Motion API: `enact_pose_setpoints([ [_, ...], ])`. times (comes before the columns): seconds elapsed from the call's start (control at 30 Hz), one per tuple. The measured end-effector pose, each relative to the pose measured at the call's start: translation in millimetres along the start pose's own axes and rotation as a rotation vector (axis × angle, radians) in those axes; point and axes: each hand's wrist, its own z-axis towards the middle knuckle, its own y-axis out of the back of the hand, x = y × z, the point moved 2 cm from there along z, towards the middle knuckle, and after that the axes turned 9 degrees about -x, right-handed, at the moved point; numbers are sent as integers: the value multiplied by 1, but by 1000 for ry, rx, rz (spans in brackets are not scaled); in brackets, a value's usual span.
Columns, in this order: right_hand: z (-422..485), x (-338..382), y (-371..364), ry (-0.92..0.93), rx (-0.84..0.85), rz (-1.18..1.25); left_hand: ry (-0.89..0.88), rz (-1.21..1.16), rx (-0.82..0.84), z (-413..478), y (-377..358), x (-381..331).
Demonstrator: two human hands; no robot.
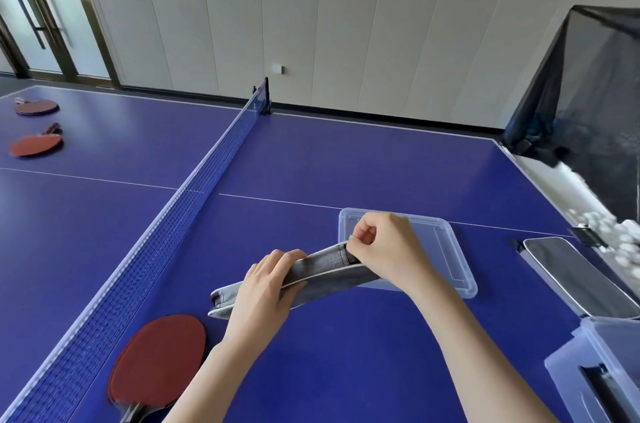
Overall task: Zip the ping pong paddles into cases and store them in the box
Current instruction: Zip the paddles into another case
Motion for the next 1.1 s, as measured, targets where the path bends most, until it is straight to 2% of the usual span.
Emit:
enact_pose_setpoints([
  [0.07, -1, -5, 4, 0, -19, 10, 39, -34, -5, 0, -3, -2],
  [0.33, -3, -33, 25, -129, -278, 136, 197, -227, -44, 4, -12, -13],
  [0.5, -5, -49, 39, -233, -330, 234, 300, -325, -61, 8, -12, -24],
  [0.83, -6, -82, 59, -367, -500, 340, 394, -633, -114, 19, 2, -28],
  [1.1, -13, -82, 59, -312, -610, 526, 522, -803, -7, 18, -2, -26],
])
